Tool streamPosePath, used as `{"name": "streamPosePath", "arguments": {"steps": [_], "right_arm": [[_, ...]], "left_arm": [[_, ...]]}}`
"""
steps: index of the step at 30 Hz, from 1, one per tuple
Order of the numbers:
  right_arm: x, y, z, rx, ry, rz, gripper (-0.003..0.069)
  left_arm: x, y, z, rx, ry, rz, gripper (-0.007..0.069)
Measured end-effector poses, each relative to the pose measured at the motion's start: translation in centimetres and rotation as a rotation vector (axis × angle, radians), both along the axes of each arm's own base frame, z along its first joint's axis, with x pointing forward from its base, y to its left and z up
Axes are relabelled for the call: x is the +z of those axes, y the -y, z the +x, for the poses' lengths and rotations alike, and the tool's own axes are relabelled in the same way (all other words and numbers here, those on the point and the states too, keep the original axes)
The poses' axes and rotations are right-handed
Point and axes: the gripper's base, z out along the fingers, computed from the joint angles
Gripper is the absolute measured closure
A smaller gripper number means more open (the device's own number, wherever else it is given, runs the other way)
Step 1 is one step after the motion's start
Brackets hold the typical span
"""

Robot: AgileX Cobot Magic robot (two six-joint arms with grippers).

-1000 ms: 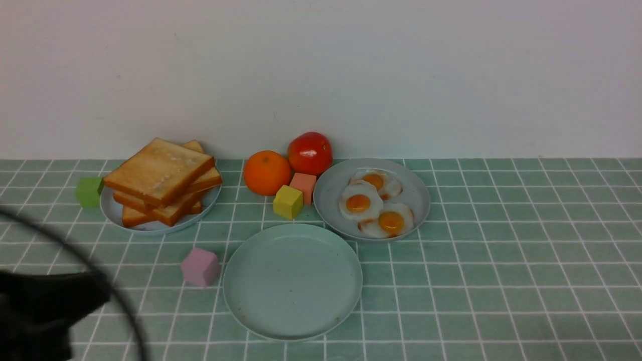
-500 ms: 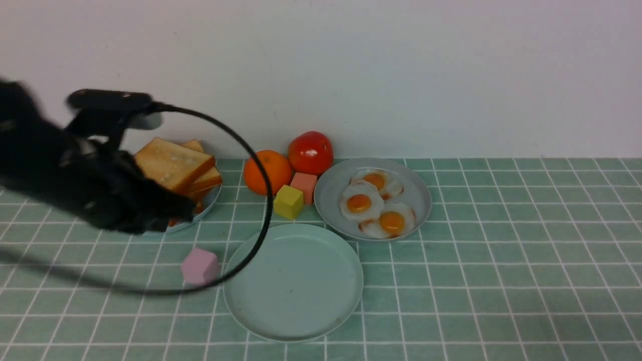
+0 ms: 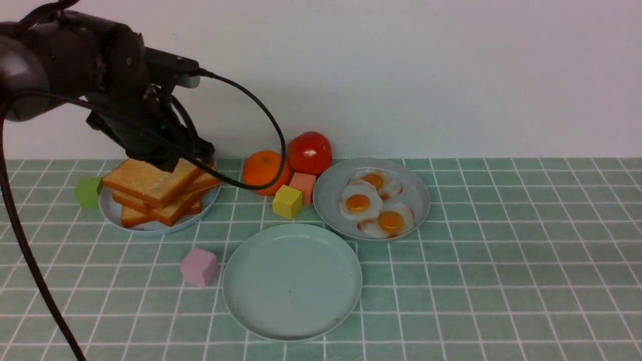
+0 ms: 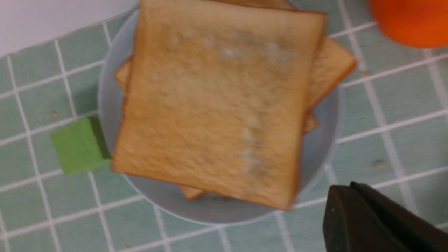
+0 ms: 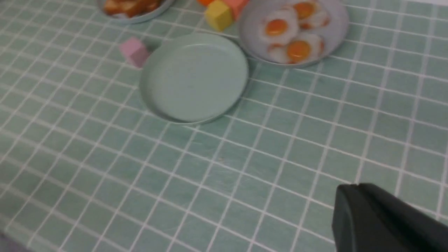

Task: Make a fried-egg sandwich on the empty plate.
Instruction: Use the left arm to grab a slice of bread, then use the left arm to put a slice of bread into the empty plate in the middle

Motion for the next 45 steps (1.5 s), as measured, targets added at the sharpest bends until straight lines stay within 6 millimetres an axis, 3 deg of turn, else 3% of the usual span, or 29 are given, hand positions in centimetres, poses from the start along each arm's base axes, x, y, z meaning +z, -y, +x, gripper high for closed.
{"name": "streamPosePath", "arguments": {"steps": [3,6,13,18,24,26,29,32,38,39,40,43,45], "right_arm": [[0.6,-0.4,0.4,0.040,0.003,-0.007,0.0647],[0.8,-0.7,0.7,0.071,0.003,-0.017,0.0645],[0.8,-0.7,0.7,0.080,0.001,-0.024,0.0637],[0.6,-0.7,0.6,0.087,-0.016,-0.030,0.0634],[0.6,-0.7,0.6,0.087,-0.016,-0.030,0.0629],[0.6,-0.7,0.6,0.089,-0.017,-0.026,0.0626],[0.6,-0.7,0.5,0.091,-0.020,-0.026,0.0625],[0.6,-0.8,0.5,0.093,-0.022,-0.023,0.0625],[0.6,-0.8,0.5,0.095,-0.023,-0.021,0.0625],[0.6,-0.8,0.5,0.095,-0.023,-0.021,0.0623],[0.6,-0.8,0.5,0.095,-0.023,-0.021,0.0622],[0.6,-0.8,0.5,0.095,-0.024,-0.022,0.0619],[0.6,-0.8,0.5,0.095,-0.025,-0.022,0.0617]], "left_arm": [[-0.9,-0.7,0.5,-0.039,-0.017,0.033,0.0626],[-1.9,-0.9,1.2,-0.080,-0.016,0.058,0.0554],[-4.4,-0.7,2.5,-0.108,-0.001,0.072,0.0306],[-6.1,-0.8,3.1,-0.125,-0.020,0.110,0.0233],[-6.8,-0.8,3.4,-0.141,-0.020,0.138,0.0243],[-7.0,-0.8,3.4,-0.148,-0.021,0.149,0.0291],[-6.9,-0.7,3.4,-0.153,-0.028,0.162,0.0424],[-6.9,-0.5,3.3,-0.163,-0.031,0.175,0.0463],[-4.0,0.4,2.0,-0.158,-0.017,0.173,0.0464],[-2.2,1.0,1.2,-0.149,0.009,0.160,0.0472],[-1.6,1.1,1.0,-0.146,0.018,0.156,0.0473],[2.4,3.4,-2.1,-0.183,0.075,0.129,0.0492],[3.2,5.4,-4.5,-0.248,0.088,0.121,0.0492]]}}
